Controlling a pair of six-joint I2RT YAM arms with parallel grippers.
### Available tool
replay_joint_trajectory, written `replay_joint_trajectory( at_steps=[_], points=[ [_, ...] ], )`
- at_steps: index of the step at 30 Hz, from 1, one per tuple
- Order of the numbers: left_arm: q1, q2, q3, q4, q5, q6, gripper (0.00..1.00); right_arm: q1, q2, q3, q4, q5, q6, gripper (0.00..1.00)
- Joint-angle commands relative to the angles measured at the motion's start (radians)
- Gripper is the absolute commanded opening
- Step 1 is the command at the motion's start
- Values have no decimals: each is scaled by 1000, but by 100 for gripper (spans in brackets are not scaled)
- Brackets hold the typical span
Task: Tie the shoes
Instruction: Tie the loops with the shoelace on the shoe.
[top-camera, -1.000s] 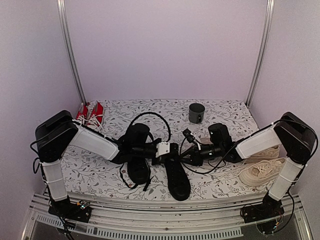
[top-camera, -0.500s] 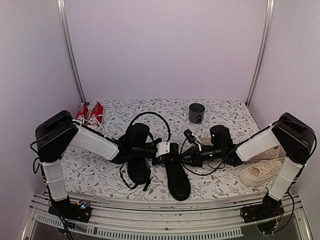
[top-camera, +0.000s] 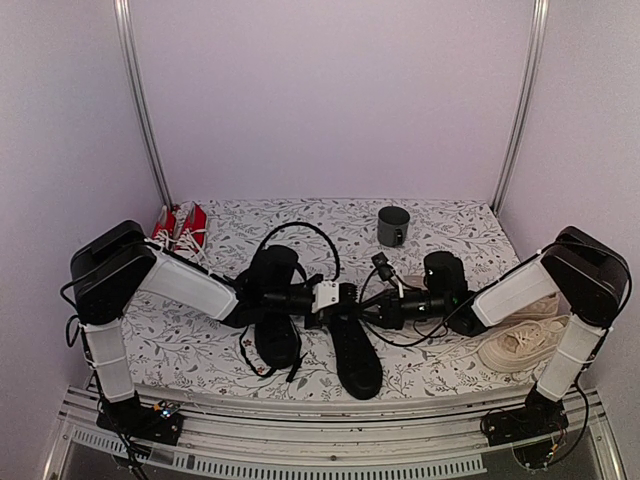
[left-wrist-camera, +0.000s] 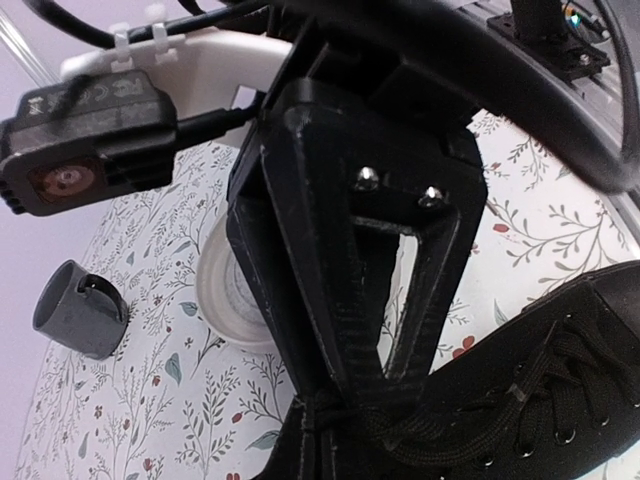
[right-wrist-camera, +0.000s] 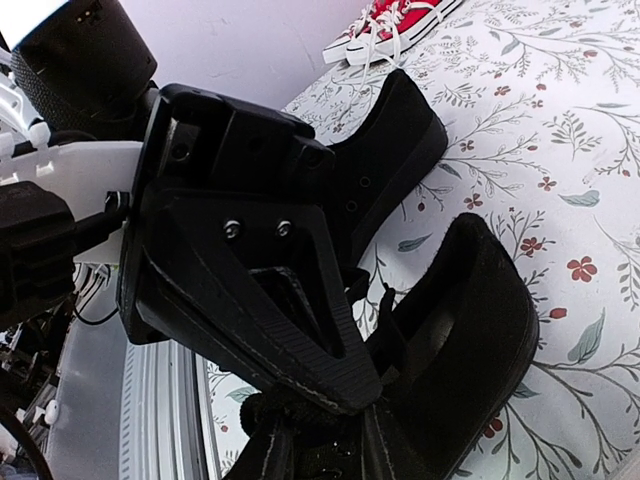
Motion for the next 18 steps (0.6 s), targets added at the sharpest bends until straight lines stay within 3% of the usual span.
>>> replay_joint_trajectory(
  at_steps=[1,10,13,16,18],
  points=[
    [-7,21,6,25,5,-20,0,15,17,3,111,20,41,25],
    [-11,31,9,35,5,-34,0,31,57,31,120,0,76,28],
    [-12,29,8,36,3,-39,0,31,62,33,120,1,83,21],
    [-12,22,2,35,-7,-36,0,31,39,16,119,16,75,6],
    [-11,15,0,30,-12,-32,0,29,22,5,108,22,62,3]
  ],
)
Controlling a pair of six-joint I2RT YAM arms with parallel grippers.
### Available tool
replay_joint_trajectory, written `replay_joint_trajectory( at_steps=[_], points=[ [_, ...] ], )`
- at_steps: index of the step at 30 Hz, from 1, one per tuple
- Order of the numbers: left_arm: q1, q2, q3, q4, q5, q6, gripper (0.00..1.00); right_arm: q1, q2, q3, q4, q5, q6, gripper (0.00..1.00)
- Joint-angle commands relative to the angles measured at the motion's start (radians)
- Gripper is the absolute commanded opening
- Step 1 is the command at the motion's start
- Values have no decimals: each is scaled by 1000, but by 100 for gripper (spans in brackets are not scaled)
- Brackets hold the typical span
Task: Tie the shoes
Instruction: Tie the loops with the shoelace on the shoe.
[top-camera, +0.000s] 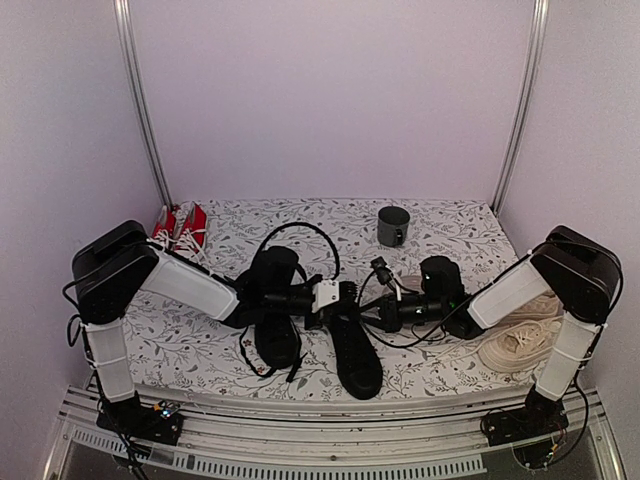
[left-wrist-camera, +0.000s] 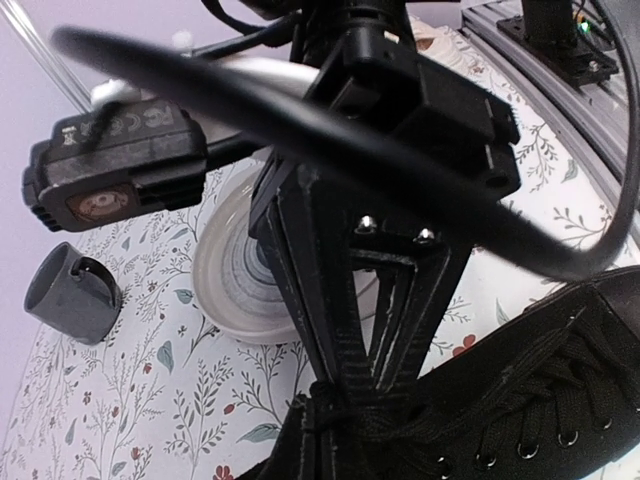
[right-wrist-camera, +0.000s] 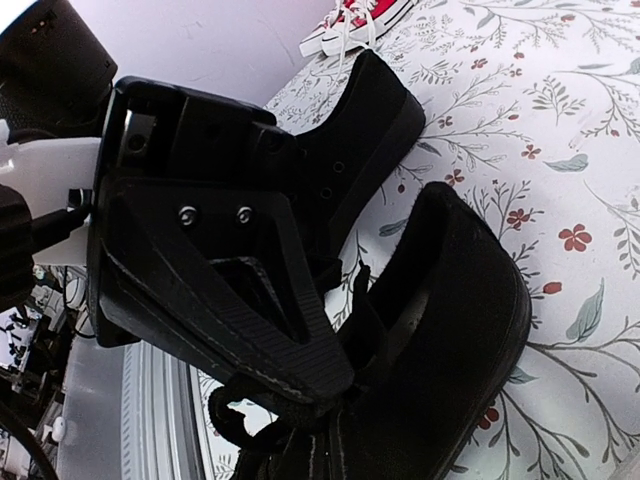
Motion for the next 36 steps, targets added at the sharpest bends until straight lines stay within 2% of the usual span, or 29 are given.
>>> replay_joint_trajectory(
  at_steps=[1,8,16,20,25,31,36],
  points=[
    [-11,1,-2,20,-6,7,0,20,-39,4,57,-5,-16,2],
    [2,-41,-22,-30,-29,18,0,-2,-86,-19,-13,-1,-51,1],
    [24,-129,-8,-217,12,54,40,-8,-80,17,-104,-37,-112,1],
    [44,-161,21,-399,51,97,53,-8,-78,40,-157,-50,-144,1],
    [107,-191,60,-611,133,127,57,-8,-81,47,-180,-51,-164,1],
    [158,-172,78,-659,150,108,64,-8,-76,61,-201,-55,-171,1],
    [149,-162,86,-652,257,29,60,-8,-75,68,-211,-51,-175,1]
  ],
)
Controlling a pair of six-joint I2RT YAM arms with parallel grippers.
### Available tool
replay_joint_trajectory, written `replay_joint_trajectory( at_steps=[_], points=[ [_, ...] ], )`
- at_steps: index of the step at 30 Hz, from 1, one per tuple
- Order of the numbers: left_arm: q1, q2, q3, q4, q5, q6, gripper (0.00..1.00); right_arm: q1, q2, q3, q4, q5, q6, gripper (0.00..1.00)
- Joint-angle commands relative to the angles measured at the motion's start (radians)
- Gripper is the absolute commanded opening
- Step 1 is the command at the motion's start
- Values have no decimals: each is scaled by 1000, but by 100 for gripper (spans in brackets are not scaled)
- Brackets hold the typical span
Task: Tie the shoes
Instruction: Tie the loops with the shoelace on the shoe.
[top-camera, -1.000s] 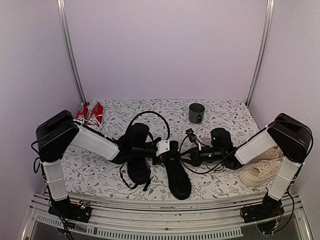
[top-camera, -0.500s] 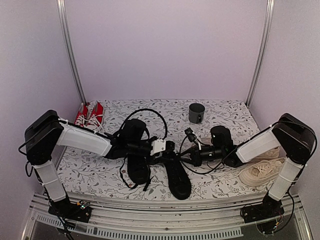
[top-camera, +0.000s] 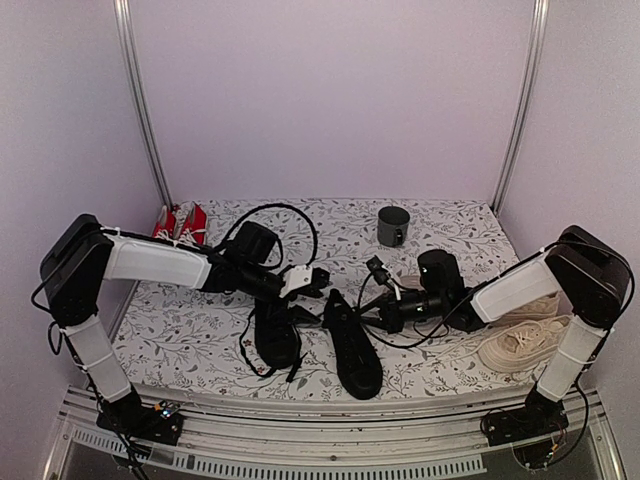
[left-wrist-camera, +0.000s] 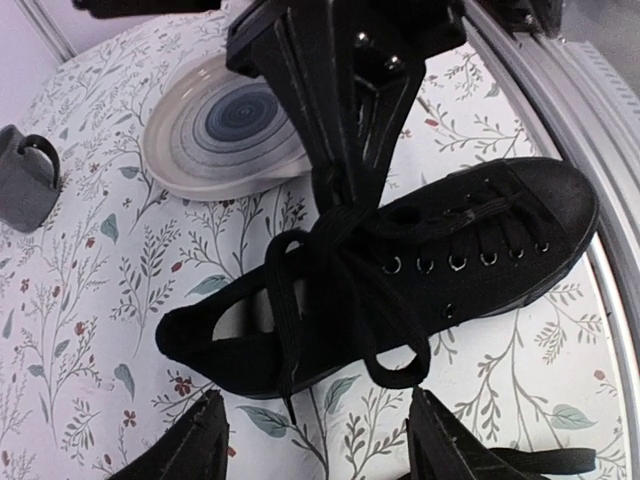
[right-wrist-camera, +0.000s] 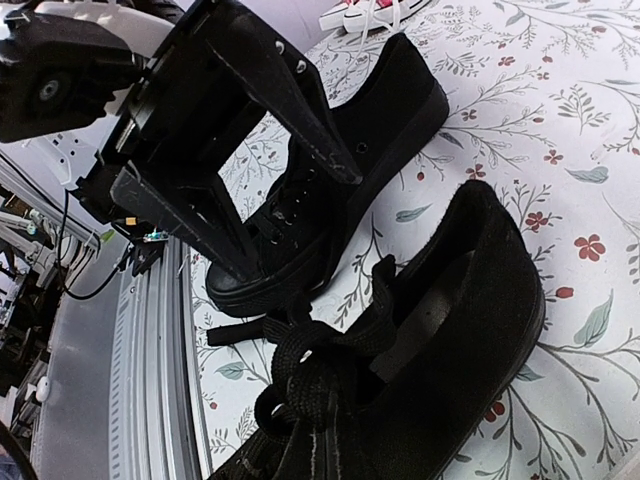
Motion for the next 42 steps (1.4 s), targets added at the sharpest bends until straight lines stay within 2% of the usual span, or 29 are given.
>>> replay_joint_trajectory(
  at_steps=[1,5,11,20,23,26,27,29,30,42],
  points=[
    [-18,-5,-1,6,105,-87,59,-5,-13,26,-16,-11,-16,1],
    [-44,-28,-76,112,50,-168,58,-4,-12,29,-22,-7,-16,1],
    [-66,2,-89,172,-25,-233,58,-4,-7,32,-24,-7,-18,1],
    [-83,68,-47,169,-34,-252,51,-4,-15,29,-28,-2,-18,1],
    [-85,81,-38,166,-26,-259,44,-5,-18,27,-32,-1,-18,1],
    [-90,85,-31,166,-14,-263,32,-5,-24,26,-35,3,-19,1],
    [-92,86,-31,165,-10,-265,26,-5,-27,26,-36,6,-19,1],
    [-93,83,-36,156,-2,-266,6,-4,-35,20,-39,15,-20,1],
    [-93,79,-41,151,4,-268,0,-5,-40,16,-41,22,-21,1],
    [-94,75,-75,78,-4,-276,0,-19,-58,-36,-51,30,-13,1]
  ],
)
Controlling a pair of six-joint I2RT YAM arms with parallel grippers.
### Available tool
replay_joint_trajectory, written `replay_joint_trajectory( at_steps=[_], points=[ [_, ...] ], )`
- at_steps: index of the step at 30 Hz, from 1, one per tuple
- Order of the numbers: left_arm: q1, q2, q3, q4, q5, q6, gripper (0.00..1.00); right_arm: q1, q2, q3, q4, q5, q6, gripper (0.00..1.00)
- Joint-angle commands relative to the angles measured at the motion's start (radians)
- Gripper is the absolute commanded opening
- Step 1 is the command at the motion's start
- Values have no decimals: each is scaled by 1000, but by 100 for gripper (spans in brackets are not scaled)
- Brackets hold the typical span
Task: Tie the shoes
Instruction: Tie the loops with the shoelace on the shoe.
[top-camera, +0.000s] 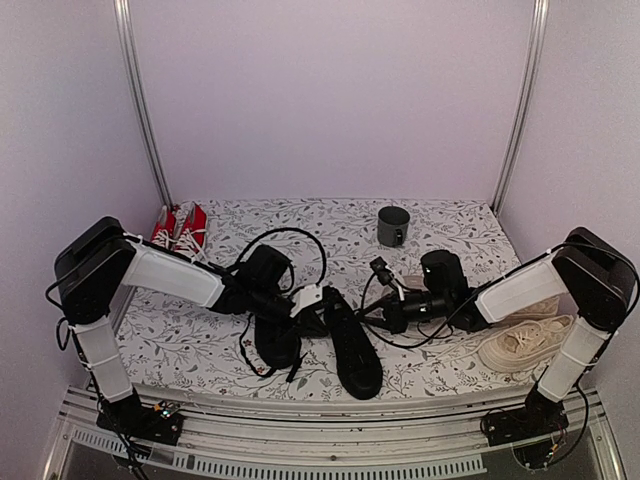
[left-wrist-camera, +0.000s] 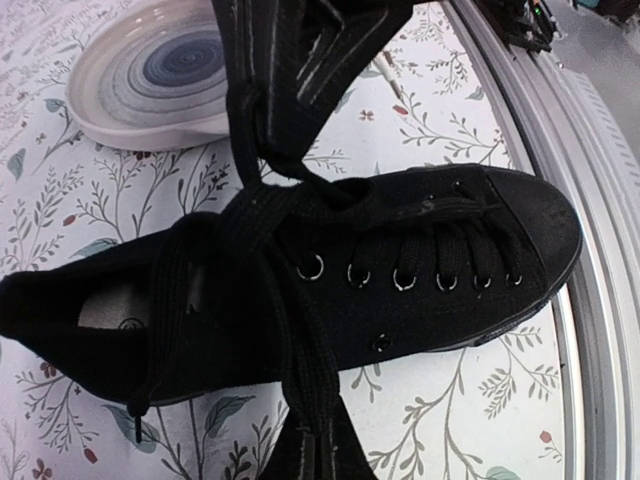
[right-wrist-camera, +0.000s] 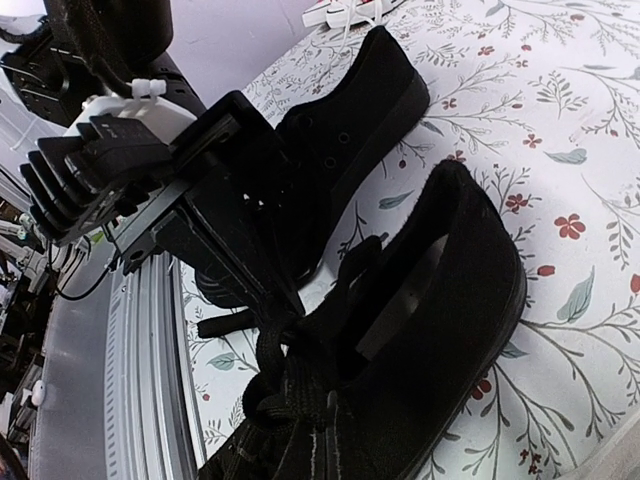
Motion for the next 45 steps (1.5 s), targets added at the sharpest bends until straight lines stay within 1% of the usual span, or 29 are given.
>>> replay_joint_trajectory(
  at_steps=[1,2,3,5,6,7,11,13,14,16,18,20,23,25,27,29,30,32,33,35,37,41,45],
  points=[
    [-12,2,-4,-34,2,-9,0,-6,-21,-21,-14,-2,-6,1],
    [-12,5,2,-36,5,-7,0,-6,-21,-21,-17,-9,-8,2],
    [-12,6,5,-37,7,-5,0,-6,-22,-21,-20,-20,-8,6],
    [-14,4,10,-34,11,0,0,-6,-31,-18,-29,-40,-11,17],
    [-14,2,12,-34,9,0,0,-6,-44,-17,-32,-46,-14,25],
    [-16,1,12,-33,10,3,0,-8,-54,-18,-33,-54,-15,29],
    [-16,-7,6,-26,2,13,4,-20,-79,-7,-34,-85,35,41],
    [-19,-8,5,-26,-5,13,7,-20,-93,5,-34,-77,109,45],
    [-18,-9,5,-25,-6,10,8,-21,-103,11,-40,-43,160,45],
    [-23,-11,2,-14,-6,2,11,-12,-122,23,-90,71,267,46],
    [-27,-15,-6,-2,-8,-2,12,31,-142,32,-136,191,318,47],
    [-29,-16,-12,6,-10,-5,12,88,-149,49,-167,258,279,48],
    [-29,-17,-14,7,-11,-4,12,89,-138,82,-187,246,206,48],
    [-30,-18,-11,6,-15,-4,12,88,-127,128,-239,199,120,47],
    [-29,-23,-8,7,-19,-1,12,84,-122,177,-329,138,-56,48],
    [-29,-29,-13,14,-20,0,13,66,-138,196,-402,72,-277,50],
    [-28,-30,-15,18,-19,1,13,47,-152,194,-417,50,-422,51],
    [-29,-32,-15,22,-22,7,13,1,-169,199,-464,-41,-609,52],
    [-29,-30,-14,21,-25,9,13,-10,-169,212,-509,-62,-757,52],
    [-28,-30,-14,24,-31,8,13,-13,-154,251,-624,-72,-975,53],
    [-26,-32,-15,28,-31,6,12,-14,-124,297,-701,-53,-1146,53],
    [-26,-30,-18,37,-31,11,13,-14,-30,413,-844,-73,-1317,52],
    [-25,-26,-15,31,-34,21,13,-10,41,487,-910,-93,-1370,51]
  ],
)
